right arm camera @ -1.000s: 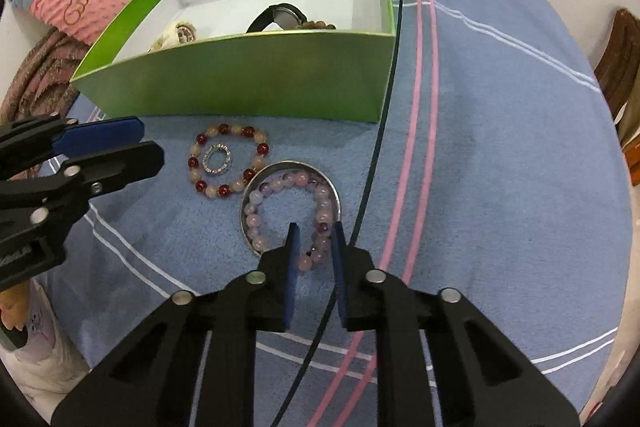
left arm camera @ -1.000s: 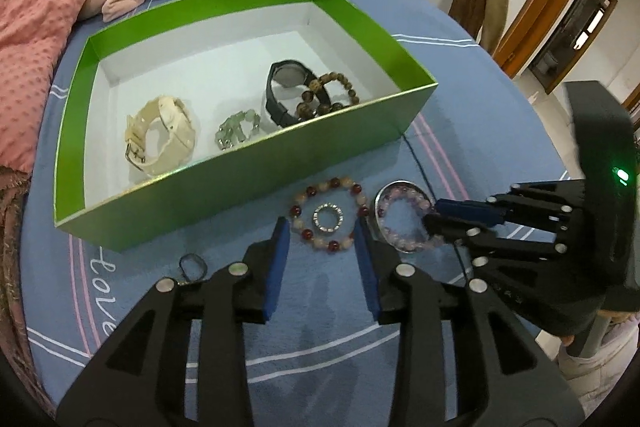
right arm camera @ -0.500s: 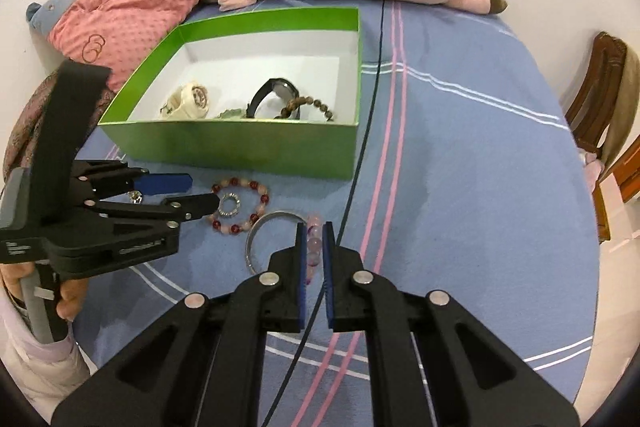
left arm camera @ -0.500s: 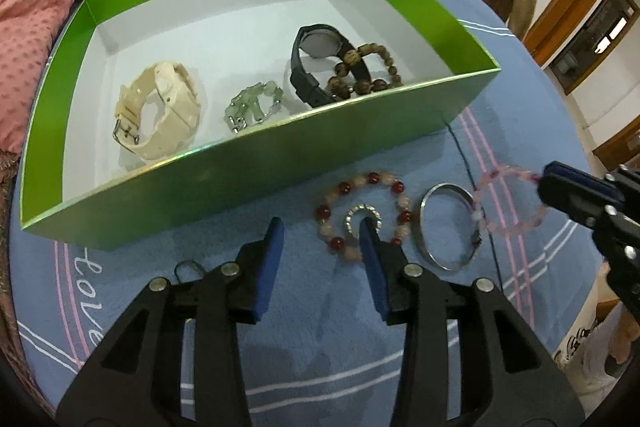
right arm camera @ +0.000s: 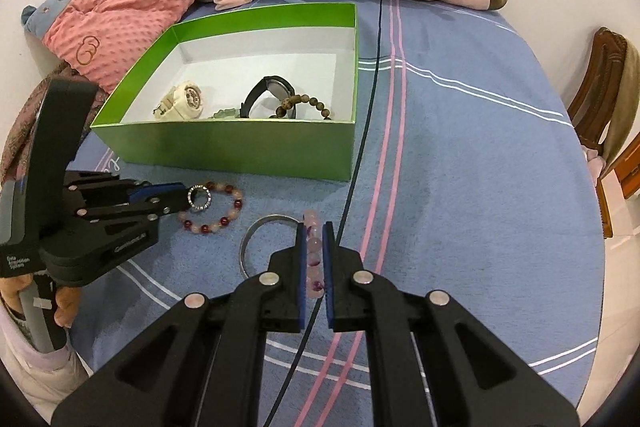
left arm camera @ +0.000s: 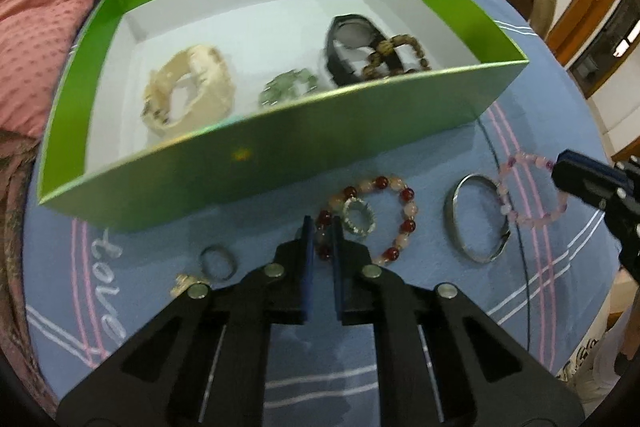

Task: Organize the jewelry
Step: 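Grasp the pink bead bracelet with the right tool while the left tool grasps the red-white bead bracelet, then carry both bead bracelets into the green box and open both tools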

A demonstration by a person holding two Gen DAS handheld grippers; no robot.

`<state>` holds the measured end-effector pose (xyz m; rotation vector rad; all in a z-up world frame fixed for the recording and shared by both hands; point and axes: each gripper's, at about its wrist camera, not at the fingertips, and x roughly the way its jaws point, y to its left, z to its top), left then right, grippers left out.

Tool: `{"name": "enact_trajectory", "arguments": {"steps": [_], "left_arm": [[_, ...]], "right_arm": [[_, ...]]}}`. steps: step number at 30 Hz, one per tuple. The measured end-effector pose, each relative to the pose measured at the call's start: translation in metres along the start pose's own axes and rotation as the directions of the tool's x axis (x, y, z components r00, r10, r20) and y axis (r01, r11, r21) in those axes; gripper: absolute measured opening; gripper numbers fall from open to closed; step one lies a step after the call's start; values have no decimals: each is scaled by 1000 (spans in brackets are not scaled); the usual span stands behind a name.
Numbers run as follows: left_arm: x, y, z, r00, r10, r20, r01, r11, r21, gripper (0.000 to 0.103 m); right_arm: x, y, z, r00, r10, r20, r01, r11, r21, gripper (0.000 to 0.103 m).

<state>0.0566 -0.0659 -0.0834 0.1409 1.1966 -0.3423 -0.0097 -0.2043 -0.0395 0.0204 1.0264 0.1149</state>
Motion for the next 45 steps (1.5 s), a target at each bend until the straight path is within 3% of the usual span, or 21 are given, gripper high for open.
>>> {"name": "enact_trajectory", "arguments": {"steps": [8, 25, 35, 45], "left_arm": [[-38, 28, -10, 997, -23, 77, 27, 998, -59, 8], [-95, 22, -23, 978, -48, 201, 59, 997, -50, 8], [-102, 25, -27, 975, -51, 216, 63, 997, -52, 8], [-124, 22, -17, 959, -61, 275, 75, 996, -40, 8]], "right_arm": [[-6, 7, 5, 999, 27, 19, -26, 1000, -17, 7], [-13, 57, 16, 996, 84, 38, -79, 990, -120, 7], [-3, 67, 12, 995, 97, 6, -95, 985, -144, 7], [-17, 70, 22, 992, 115, 45, -107, 983, -152, 7]]}}
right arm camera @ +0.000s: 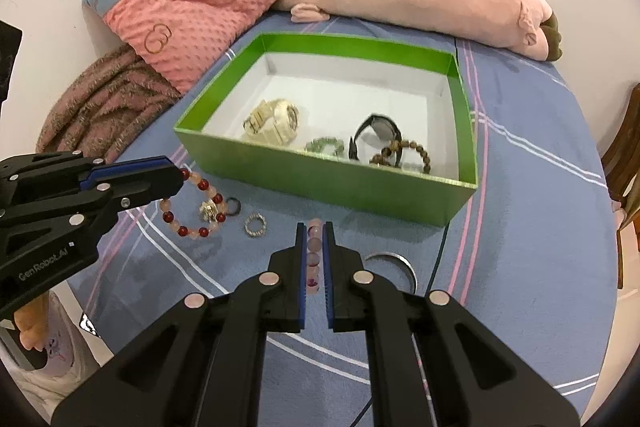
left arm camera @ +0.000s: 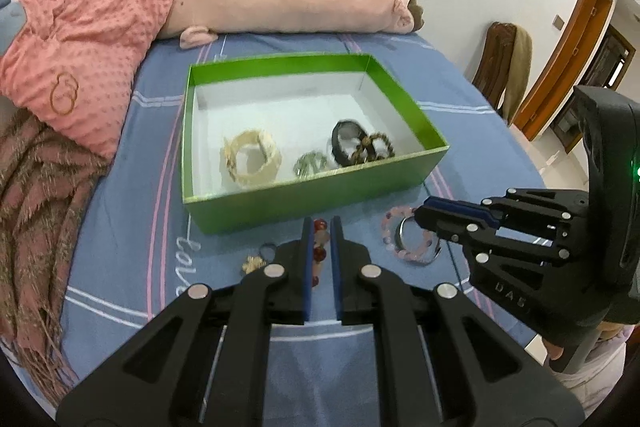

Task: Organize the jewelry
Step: 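Carry both bead bracelets into the green box and open both tools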

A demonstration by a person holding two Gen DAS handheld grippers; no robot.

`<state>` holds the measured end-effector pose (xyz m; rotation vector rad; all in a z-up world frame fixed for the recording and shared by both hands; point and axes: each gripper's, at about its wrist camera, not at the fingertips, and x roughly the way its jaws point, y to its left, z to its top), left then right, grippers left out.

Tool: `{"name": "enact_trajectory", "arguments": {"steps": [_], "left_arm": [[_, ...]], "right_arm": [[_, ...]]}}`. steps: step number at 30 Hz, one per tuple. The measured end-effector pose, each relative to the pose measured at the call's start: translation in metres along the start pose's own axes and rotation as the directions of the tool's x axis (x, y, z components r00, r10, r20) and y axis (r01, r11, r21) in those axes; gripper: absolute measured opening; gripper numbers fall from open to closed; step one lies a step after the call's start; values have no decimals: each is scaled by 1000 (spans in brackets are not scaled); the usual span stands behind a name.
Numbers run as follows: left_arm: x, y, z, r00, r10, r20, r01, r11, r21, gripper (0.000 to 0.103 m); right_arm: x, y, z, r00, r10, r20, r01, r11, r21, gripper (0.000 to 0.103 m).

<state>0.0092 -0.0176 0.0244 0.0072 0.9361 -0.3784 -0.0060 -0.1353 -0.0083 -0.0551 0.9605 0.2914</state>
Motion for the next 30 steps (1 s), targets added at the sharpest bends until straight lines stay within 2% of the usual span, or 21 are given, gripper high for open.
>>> {"name": "enact_trajectory", "arguments": {"steps": [10, 16, 23, 30], "left_arm": [[-15, -7, 33, 997, 14, 72, -15, 1000, 16, 8], [2, 3, 67, 996, 29, 80, -27, 999, -27, 8], [59, 13, 96, 999, -19, 34, 22, 996, -89, 8], [121, 1, 99, 999, 22, -24, -23, 999, -43, 8]], "right_arm": [[-38, -9, 39, 991, -5, 134, 2, 1000, 28, 7], [-42, -18, 73, 981, -22, 193, 12, 998, 56, 7], [4, -38, 102, 984, -29, 177, 6, 992, 130, 7], [73, -83, 109, 990, -110, 87, 90, 972, 215, 7]]}}
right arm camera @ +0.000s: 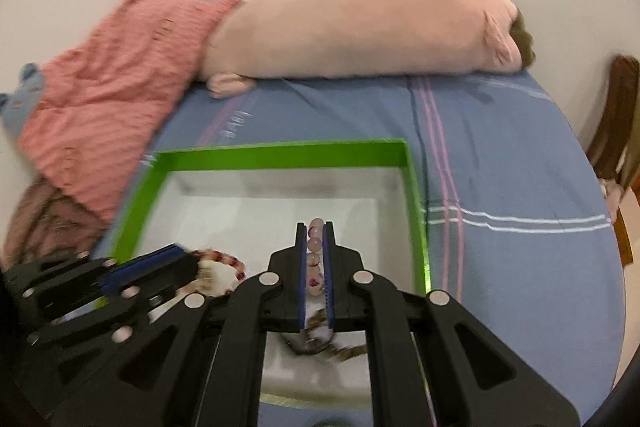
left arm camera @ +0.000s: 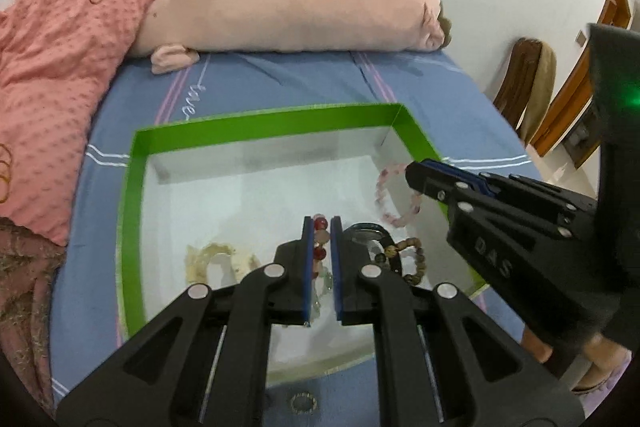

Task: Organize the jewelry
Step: 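Carry both bead bracelets into the green box and open both tools, then lower the right tool over the silver bangle while the left tool approaches the gold flower brooch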

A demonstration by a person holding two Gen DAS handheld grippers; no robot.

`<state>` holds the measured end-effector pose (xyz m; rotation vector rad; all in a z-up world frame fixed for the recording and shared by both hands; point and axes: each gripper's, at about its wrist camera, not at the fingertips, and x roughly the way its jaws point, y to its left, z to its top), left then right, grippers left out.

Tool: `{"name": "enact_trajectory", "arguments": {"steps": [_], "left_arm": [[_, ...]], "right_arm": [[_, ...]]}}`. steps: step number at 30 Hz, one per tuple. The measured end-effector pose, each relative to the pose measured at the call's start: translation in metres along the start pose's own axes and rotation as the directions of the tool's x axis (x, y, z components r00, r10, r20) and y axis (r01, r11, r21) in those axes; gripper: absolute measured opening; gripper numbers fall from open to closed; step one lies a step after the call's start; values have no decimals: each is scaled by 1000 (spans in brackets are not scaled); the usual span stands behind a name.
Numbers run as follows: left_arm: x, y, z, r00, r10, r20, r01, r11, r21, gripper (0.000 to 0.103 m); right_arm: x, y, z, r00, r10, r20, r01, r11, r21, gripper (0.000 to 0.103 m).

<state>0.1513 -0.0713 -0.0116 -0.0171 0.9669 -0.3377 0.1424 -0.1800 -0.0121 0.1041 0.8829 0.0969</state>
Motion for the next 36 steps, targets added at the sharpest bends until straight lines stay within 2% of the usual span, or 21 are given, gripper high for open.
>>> {"name": "enact_trajectory", "arguments": {"steps": [3, 9, 11, 13, 19, 23, 25, 26, 28, 30, 32, 34, 36], "left_arm": [[14, 3, -1, 1000, 12, -26, -12, 1000, -2, 8], [27, 8, -3, 998, 41, -50, -41, 999, 4, 8], [26, 11, -2, 998, 46, -46, -46, 999, -8, 8], [24, 13, -2, 998, 46, -38, -47, 999, -17, 8], [18, 17, -3, 999, 47, -24, -48, 998, -28, 9], [2, 20, -2, 999, 48, -6, -49, 998, -36, 19], [-14, 20, -4, 999, 52, 8, -52, 998, -31, 22], [-24, 19, -7, 998, 57, 18, -57, 998, -20, 25], [-47, 19, -20, 996, 77, 41, -78, 997, 17, 32], [-63, 22, -38, 993, 105, 53, -107, 993, 43, 46], [-76, 33, -62, 991, 128, 45, -130, 991, 38, 47], [-79, 46, -83, 993, 120, 15, -120, 993, 14, 47], [-73, 58, -101, 994, 100, -32, -101, 995, -13, 47]], "right_arm": [[23, -16, -2, 999, -35, -41, 36, 999, 24, 7], [38, -21, -5, 996, -57, -73, 58, 998, 13, 7], [37, -21, -6, 995, -64, -74, 65, 998, 1, 16], [35, -20, -6, 996, -67, -67, 67, 998, 7, 38], [20, -16, -4, 999, -47, -21, 47, 999, 13, 41], [7, -11, -3, 1000, -14, -3, 14, 1000, 14, 44], [-4, -3, -4, 1000, -1, 8, 1, 1000, -2, 52], [-11, 1, -5, 1000, 4, 15, -3, 1000, -13, 56], [-27, 11, -10, 1000, 16, 20, -15, 999, -49, 57], [-45, 22, -24, 999, 46, -4, -47, 993, -106, 57], [-61, 28, -41, 996, 80, -40, -85, 985, -148, 57], [-75, 32, -62, 989, 122, -87, -137, 973, -185, 56], [-79, 35, -84, 984, 123, -130, -151, 962, -227, 56]]}}
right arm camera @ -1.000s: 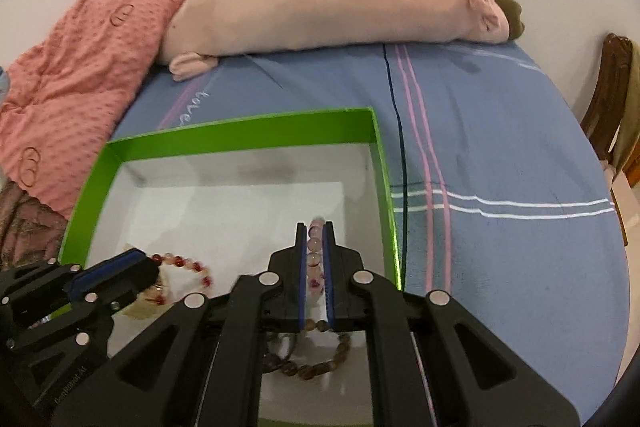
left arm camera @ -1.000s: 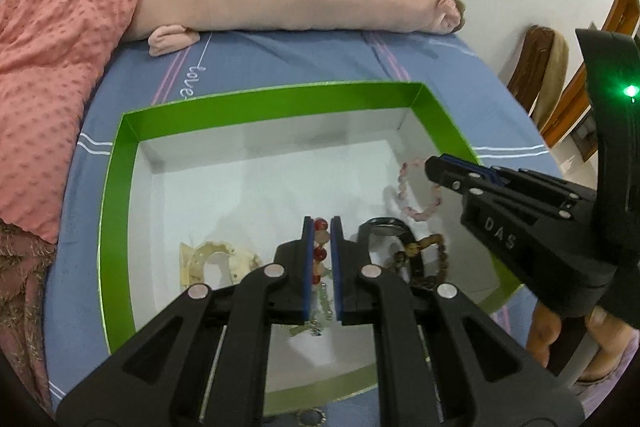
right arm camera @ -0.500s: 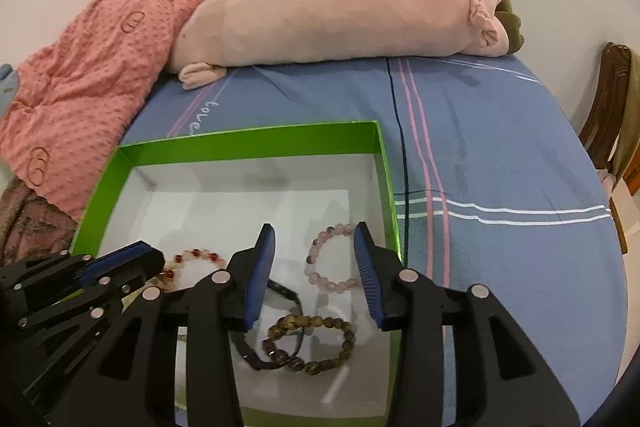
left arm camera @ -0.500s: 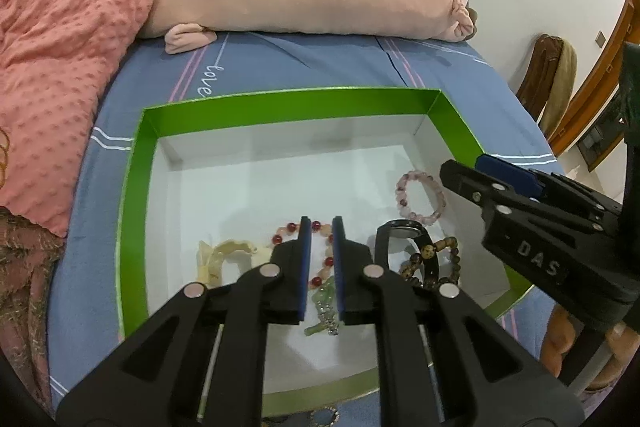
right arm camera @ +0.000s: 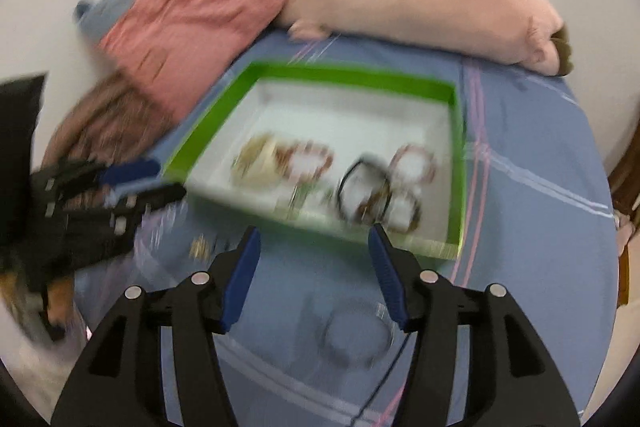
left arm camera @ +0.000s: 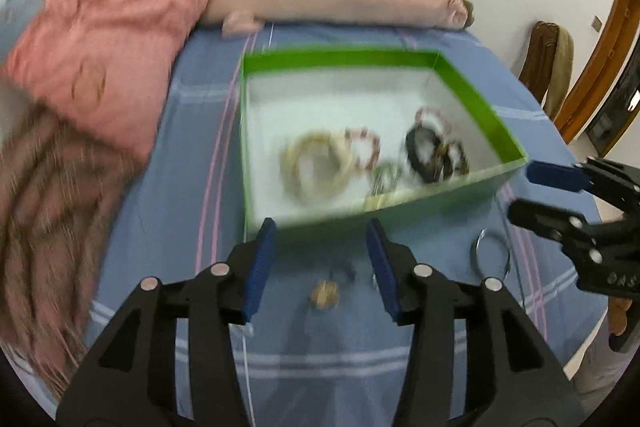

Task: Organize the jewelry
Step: 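Lower the right tool over the silver bangle while the left tool approaches the gold flower brooch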

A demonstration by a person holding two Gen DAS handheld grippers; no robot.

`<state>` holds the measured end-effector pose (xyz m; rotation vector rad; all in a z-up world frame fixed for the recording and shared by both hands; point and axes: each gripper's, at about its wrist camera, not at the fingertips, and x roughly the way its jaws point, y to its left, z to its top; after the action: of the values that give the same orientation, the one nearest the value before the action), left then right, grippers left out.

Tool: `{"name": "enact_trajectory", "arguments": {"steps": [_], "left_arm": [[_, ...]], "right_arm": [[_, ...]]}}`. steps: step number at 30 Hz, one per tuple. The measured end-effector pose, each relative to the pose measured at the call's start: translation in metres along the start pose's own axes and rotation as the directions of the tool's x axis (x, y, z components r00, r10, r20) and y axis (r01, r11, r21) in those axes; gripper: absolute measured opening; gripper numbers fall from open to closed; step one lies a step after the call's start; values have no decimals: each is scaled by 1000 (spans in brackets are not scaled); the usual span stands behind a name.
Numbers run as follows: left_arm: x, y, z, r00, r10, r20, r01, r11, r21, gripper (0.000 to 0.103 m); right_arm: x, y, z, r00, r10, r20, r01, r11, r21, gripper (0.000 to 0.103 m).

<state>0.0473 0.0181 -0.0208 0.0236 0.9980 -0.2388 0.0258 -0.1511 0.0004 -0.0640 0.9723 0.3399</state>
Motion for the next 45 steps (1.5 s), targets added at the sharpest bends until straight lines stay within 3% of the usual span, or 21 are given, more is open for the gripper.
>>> {"name": "enact_trajectory", "arguments": {"steps": [4, 8, 14, 18, 30, 38, 41, 44, 45], "left_arm": [[24, 5, -17, 997, -7, -83, 6, 1000, -16, 47], [40, 1, -24, 990, -28, -137, 26, 1000, -17, 48], [48, -7, -29, 986, -28, -165, 26, 1000, -11, 49], [54, -7, -32, 984, -24, -179, 22, 1000, -17, 49], [53, -19, -32, 993, 39, -108, -36, 999, 25, 56], [51, -23, -31, 997, 52, -51, -50, 997, 50, 55], [55, -23, -32, 996, 57, -66, -53, 997, 57, 50], [61, -16, -31, 996, 42, -80, -40, 999, 28, 34], [61, -12, -30, 997, 20, -78, -20, 1000, 10, 27]], "right_arm": [[11, -2, -29, 994, -92, -56, 92, 996, -7, 56], [24, -26, -43, 981, -161, -108, 169, 983, 65, 56], [38, -41, -61, 968, -188, -169, 204, 976, 82, 55], [46, -42, -68, 962, -186, -200, 203, 977, 70, 34], [58, -37, -65, 963, -180, -203, 196, 978, 64, 33], [66, -38, -58, 972, -190, -140, 198, 979, 47, 34], [69, -37, -56, 979, -169, -110, 174, 984, 36, 34], [71, -33, -54, 982, -166, -92, 168, 986, 17, 33], [72, -31, -54, 984, -155, -85, 156, 988, 14, 27]]}}
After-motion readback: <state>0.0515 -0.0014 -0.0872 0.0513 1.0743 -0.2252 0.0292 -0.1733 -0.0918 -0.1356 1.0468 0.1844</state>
